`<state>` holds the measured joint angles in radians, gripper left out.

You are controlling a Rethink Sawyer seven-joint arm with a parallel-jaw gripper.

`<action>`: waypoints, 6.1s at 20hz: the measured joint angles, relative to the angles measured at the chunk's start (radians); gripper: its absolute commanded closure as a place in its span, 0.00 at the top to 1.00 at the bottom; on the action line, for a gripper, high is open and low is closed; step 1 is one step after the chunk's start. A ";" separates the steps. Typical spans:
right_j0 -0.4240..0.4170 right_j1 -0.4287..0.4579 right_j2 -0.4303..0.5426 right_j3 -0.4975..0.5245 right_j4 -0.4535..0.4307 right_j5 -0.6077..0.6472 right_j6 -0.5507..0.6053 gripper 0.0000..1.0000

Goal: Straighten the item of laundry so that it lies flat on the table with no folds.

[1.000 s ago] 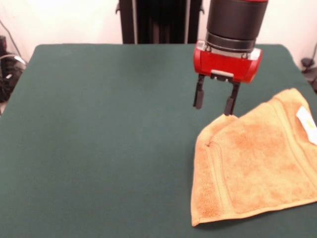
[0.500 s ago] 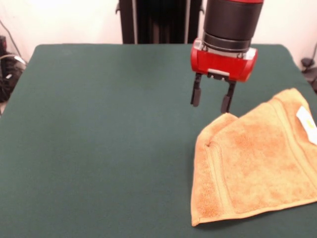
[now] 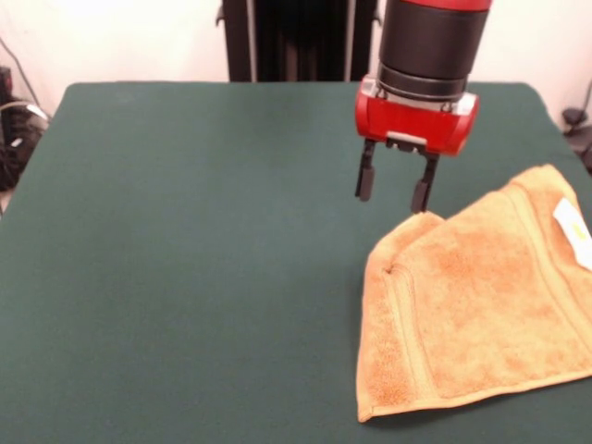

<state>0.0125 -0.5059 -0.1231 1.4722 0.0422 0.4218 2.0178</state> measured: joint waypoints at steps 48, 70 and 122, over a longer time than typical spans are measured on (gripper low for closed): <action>0.105 0.219 -0.096 -0.068 0.022 -0.044 0.000 1.00; 0.087 0.247 -0.098 -0.130 0.029 -0.043 0.000 1.00; -0.064 0.098 -0.078 -0.211 -0.102 0.239 0.000 0.00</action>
<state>-0.0519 -0.4075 -0.2008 1.2609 -0.0600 0.6611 2.0178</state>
